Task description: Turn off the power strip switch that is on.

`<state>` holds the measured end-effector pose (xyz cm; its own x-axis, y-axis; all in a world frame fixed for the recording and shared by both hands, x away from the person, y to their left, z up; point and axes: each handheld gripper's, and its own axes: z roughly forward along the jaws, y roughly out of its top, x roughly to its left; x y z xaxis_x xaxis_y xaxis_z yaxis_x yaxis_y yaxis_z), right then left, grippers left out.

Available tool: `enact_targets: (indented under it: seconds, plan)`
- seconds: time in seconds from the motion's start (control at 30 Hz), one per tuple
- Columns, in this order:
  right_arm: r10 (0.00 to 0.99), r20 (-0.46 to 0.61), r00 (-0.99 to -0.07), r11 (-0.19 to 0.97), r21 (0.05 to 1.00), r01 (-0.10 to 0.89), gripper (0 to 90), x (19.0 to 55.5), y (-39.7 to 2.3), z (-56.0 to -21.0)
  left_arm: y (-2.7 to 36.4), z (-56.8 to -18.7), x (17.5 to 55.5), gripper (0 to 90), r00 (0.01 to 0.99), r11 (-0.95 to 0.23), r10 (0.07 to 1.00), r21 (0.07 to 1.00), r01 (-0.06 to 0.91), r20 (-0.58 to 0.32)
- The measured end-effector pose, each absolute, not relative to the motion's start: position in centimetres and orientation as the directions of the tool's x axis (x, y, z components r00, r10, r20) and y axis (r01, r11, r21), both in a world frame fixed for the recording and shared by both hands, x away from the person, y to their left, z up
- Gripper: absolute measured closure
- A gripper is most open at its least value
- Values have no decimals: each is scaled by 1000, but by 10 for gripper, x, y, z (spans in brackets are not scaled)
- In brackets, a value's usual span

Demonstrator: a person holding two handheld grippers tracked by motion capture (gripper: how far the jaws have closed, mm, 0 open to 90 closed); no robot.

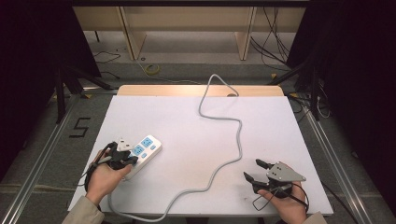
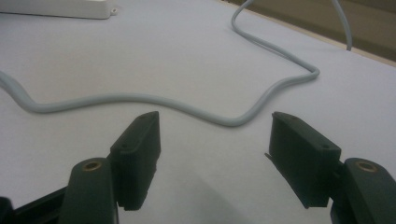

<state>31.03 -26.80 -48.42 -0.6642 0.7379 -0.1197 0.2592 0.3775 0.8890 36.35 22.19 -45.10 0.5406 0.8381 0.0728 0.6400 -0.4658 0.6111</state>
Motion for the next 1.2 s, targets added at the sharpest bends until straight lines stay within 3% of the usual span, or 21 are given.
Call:
enact_targets:
  seconds: [1.2]
  plan:
    - [741,-118,-661,372,892,258,349,309,-268,-484,216,-451,367,896,545,-505,831,563,654,112]
